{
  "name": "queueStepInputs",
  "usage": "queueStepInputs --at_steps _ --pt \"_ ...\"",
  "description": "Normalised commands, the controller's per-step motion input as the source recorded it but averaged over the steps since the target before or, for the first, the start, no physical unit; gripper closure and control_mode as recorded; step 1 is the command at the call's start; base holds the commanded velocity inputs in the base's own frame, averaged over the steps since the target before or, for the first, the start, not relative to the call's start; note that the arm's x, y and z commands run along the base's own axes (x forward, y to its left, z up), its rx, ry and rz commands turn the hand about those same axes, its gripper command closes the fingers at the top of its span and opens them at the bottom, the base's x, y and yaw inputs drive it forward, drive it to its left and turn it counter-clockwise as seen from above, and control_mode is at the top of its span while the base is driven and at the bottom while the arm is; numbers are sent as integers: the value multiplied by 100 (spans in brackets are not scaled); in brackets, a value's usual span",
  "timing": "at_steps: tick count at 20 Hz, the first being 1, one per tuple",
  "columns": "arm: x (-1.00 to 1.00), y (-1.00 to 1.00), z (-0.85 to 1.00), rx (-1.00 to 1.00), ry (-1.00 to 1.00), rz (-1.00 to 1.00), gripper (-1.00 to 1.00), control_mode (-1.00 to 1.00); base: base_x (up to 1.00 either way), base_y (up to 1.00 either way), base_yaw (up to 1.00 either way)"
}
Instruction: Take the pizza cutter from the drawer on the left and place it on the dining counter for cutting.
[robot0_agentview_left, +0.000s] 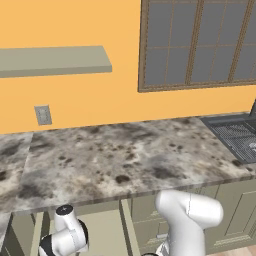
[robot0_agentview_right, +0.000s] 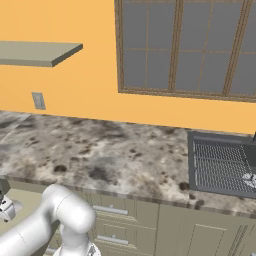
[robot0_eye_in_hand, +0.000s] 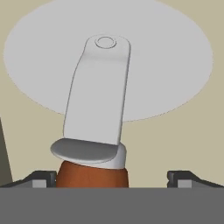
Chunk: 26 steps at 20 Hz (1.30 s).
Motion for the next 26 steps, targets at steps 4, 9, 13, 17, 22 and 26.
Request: queueStepInputs --at_steps 4,9,13,17,22,26 --pt "0 0 0 0 0 0 -100 -100 0 0 0" --pt "0 0 0 0 0 0 100 -100 0 0 0" --pt "0 0 0 0 0 0 100 -100 0 0 0" --pt "0 0 0 0 0 0 100 -100 0 0 0" --pt "0 0 10 0 0 0 100 -100 0 0 0" --pt "0 -1 41 0 0 0 100 -100 0 0 0"
